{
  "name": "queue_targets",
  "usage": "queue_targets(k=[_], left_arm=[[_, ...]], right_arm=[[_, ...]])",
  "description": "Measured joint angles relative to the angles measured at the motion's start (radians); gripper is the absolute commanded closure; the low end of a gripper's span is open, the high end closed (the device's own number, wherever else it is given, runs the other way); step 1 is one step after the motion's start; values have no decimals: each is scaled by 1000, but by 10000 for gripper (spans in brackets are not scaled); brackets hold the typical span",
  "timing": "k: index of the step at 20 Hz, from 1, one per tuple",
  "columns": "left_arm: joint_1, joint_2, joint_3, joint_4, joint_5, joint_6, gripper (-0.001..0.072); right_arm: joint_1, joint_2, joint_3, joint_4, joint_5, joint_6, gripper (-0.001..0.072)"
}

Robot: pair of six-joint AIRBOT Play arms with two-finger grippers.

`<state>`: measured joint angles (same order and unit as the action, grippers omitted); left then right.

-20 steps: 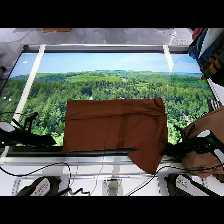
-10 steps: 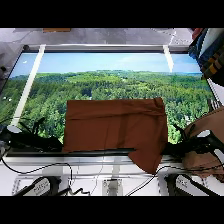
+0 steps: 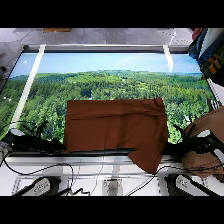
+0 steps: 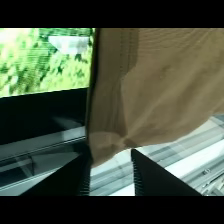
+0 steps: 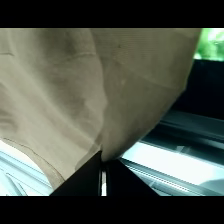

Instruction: Fold the clothes and pants, and hang the long-sleeved shirts on hangers.

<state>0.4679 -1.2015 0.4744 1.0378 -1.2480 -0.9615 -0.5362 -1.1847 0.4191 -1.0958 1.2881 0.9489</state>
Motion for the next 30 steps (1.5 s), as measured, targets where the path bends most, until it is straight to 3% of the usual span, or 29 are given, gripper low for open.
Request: queue_targets(k=[2,3,4,10,14,17,19,25,30], left_arm=[[-13,0,-4,-7,15,1,540],[-22,-2,-5,-18,27,7,643],[-34,-2,-6,-29,46,20,697],[-76,-1,77,-139,0,74,696],[-82,-1,208,-246,-78,83,697],[-83,0,256,-404,-36,99,697],[-84,-1,269,-480,34,107,698],[-131,-5,282,-637,388,120,698],[-254,-63,284,-673,706,120,697]], right_arm=[[0,1,0,5,-1,0,696],[0,7,0,13,-3,0,696],[0,18,2,25,-10,-2,696],[0,177,76,136,42,-19,696],[10,304,111,336,39,-23,696],[77,345,119,495,-118,-13,696],[156,348,121,549,-295,35,696],[377,240,128,618,-907,206,696],[446,47,204,628,-1105,257,696]])
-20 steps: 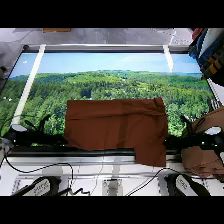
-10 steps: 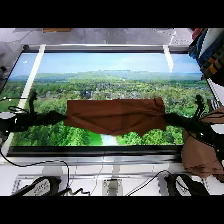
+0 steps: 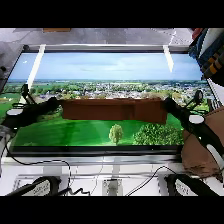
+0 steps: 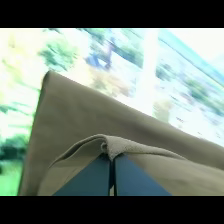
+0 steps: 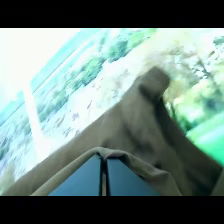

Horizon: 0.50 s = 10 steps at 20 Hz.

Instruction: Fold the clothes and pants, and hang the long-sleeved shirts on hangers.

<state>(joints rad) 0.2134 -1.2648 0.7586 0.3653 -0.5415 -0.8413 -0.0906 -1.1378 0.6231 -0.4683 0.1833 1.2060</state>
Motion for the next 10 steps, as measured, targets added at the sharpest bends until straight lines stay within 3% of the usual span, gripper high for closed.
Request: queue_targets(k=[7,8,9,10], left_arm=[[-161,-121,1,-8,304,0,695],[-171,-129,2,-9,328,0,597],[-176,-134,2,-8,345,1,327],[-180,-138,2,-8,364,1,-11]], right_arm=[[16,-202,140,-2,-61,13,692],[16,-215,150,-3,-64,14,608],[16,-226,158,-6,-67,14,294],[16,-233,164,-16,-72,14,24]])
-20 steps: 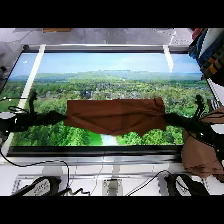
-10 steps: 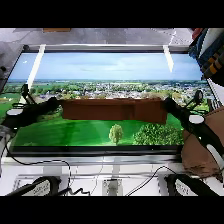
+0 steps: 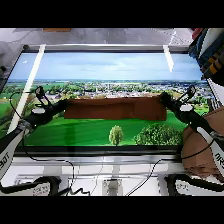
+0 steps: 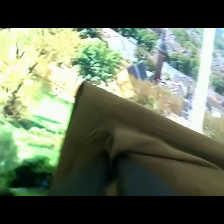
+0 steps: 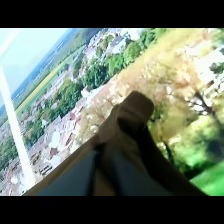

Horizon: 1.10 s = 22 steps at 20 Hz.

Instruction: Fold the clothes and pants, and hang the long-sleeved shirts on hangers.

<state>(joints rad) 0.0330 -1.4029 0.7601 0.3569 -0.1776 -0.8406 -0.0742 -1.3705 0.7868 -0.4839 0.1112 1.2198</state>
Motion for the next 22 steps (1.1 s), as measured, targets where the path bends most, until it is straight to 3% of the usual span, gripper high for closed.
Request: queue_targets(k=[1,8,17,22], left_arm=[[-3,-2,0,0,10,0,17],[61,52,2,28,-56,0,21],[277,-100,166,228,-625,-44,25],[277,-241,293,280,-791,-60,25]], right_arm=[[0,-6,4,-17,4,-1,23],[-6,-1,20,-127,84,-5,24],[-9,5,116,-227,281,-6,25],[-2,5,207,-248,464,-6,25]])
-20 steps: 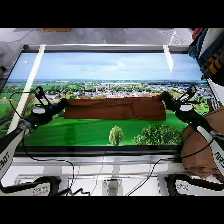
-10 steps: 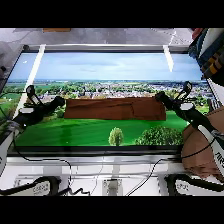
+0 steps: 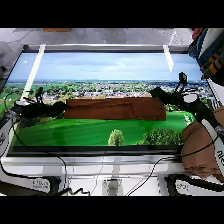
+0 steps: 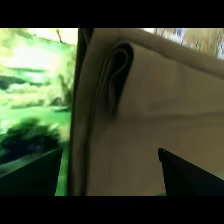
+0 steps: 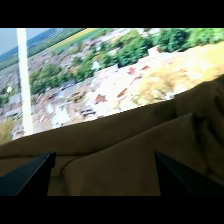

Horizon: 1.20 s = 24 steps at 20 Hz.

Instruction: Fold the clothes and pants, and hang the long-sleeved shirts on hangers.

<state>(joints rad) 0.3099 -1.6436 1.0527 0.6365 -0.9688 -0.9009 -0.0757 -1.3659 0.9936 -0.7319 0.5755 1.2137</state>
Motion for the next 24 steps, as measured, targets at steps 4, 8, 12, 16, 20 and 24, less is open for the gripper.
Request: queue_targets(k=[4,8,12,16,20,24], left_arm=[[-40,-59,47,15,-40,0,192],[-95,-79,68,67,-33,11,696],[-119,-60,154,89,-102,29,698],[-124,31,248,185,-275,-47,699],[-124,179,280,233,-379,-96,698],[-124,322,288,247,-406,-113,697]], right_arm=[[37,0,75,-5,123,-3,32],[119,0,118,-14,160,-34,632],[201,-2,132,-46,79,-48,696],[256,-30,152,-55,28,-31,696],[327,-123,219,-56,102,-4,697],[441,-261,320,-51,199,27,697]])
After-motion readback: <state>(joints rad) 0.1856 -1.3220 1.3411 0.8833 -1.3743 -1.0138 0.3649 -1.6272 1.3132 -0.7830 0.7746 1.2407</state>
